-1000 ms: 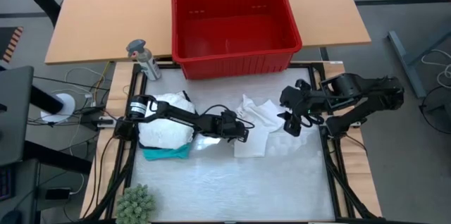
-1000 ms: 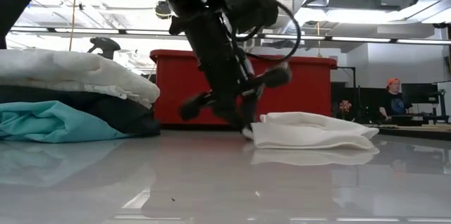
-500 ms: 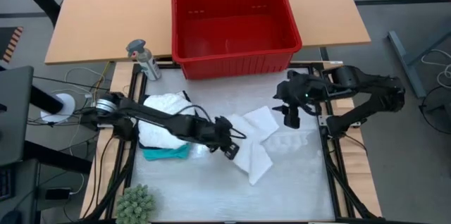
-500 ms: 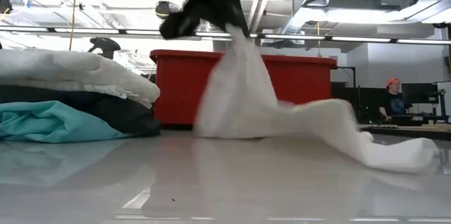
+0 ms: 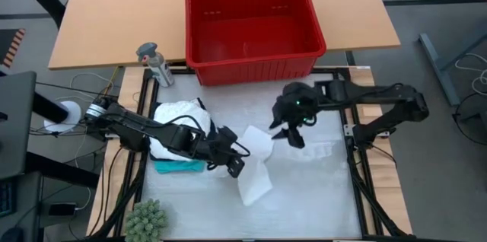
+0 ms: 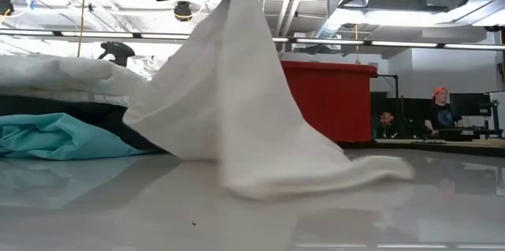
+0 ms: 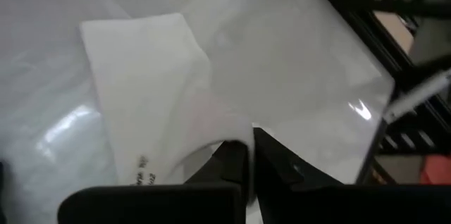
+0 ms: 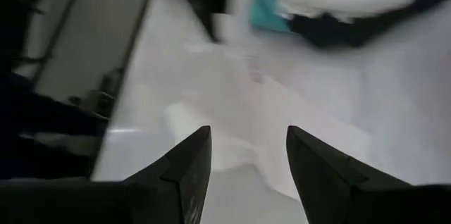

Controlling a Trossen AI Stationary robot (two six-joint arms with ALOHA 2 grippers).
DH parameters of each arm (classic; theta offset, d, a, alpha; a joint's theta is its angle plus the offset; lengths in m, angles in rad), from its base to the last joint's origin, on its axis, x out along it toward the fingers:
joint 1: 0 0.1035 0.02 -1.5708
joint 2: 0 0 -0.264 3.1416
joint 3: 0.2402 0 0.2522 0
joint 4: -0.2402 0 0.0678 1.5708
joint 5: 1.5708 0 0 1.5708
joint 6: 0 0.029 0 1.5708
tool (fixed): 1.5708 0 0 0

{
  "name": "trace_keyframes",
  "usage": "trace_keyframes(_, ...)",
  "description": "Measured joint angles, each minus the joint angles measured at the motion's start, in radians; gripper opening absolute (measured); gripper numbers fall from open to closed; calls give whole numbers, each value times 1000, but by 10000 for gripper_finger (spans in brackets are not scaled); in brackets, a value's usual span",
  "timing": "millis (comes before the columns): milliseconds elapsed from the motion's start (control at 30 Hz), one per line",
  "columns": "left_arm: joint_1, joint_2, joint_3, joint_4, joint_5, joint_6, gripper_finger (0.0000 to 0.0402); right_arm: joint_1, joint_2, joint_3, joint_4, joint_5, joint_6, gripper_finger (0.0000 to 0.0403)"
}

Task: Fold laundry
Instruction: Fold the white shorts

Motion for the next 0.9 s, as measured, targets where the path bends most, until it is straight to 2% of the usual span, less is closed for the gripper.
trace_keyframes(100,16,0,0,0,-51,-21,0,46,-6,-17,77,8,64,209)
trace_keyframes(167,32,0,0,1,-100,-40,0,90,-6,-18,108,79,106,209)
trace_keyframes(267,60,0,0,7,-163,-75,0,173,-1,-18,145,293,121,209)
trace_keyframes(400,103,1,0,14,-185,-133,0,279,33,-18,157,659,102,209)
trace_keyframes(467,120,1,0,33,-202,-146,0,311,48,-18,171,780,122,209)
trace_keyframes(767,176,1,0,160,-203,-125,0,350,197,-18,200,871,249,209)
trace_keyframes(833,184,1,0,126,-200,-132,0,355,219,-18,210,934,266,209)
trace_keyframes(900,190,2,0,118,-151,-110,0,364,228,-18,209,1002,270,209)
